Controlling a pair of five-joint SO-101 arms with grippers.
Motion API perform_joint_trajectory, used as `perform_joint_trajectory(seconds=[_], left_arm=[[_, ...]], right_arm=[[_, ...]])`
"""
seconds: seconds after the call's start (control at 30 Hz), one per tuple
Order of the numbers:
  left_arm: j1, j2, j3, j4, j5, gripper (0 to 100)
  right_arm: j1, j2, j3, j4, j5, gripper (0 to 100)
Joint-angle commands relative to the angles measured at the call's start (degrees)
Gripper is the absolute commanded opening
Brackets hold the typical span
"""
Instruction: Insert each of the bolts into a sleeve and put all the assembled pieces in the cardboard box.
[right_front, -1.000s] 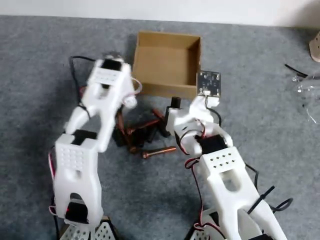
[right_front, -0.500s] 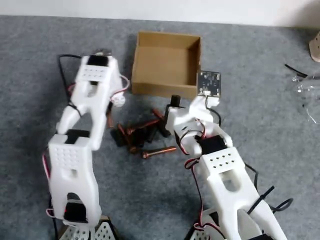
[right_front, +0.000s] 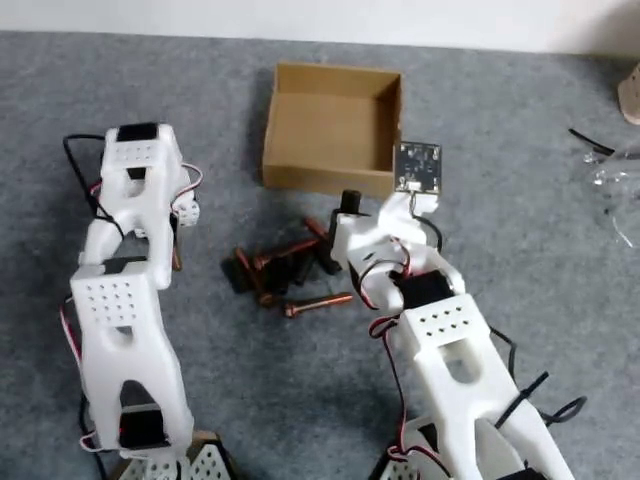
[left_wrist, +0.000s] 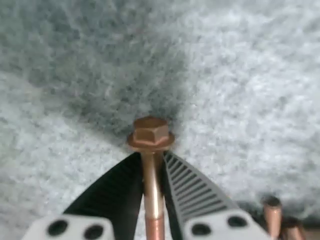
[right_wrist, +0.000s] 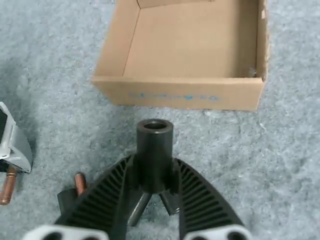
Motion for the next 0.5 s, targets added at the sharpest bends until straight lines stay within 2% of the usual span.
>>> perform_joint_trajectory(seconds=[0.0, 0.17, 0.47], left_arm=[[-1.10, 1.71, -4.97, 1.23, -0.44, 0], [-1.19, 3.21, -5.23, 1.93, -0.44, 0], [1.98, 3.38, -4.97, 11.16, -0.44, 0]], right_arm=[[-0.57, -1.10, -0.66, -2.07, 0.79, 0.4], [-0.57, -1.10, -0.66, -2.07, 0.79, 0.4], [-0.57, -1.19, -0.66, -2.07, 0.79, 0.4]])
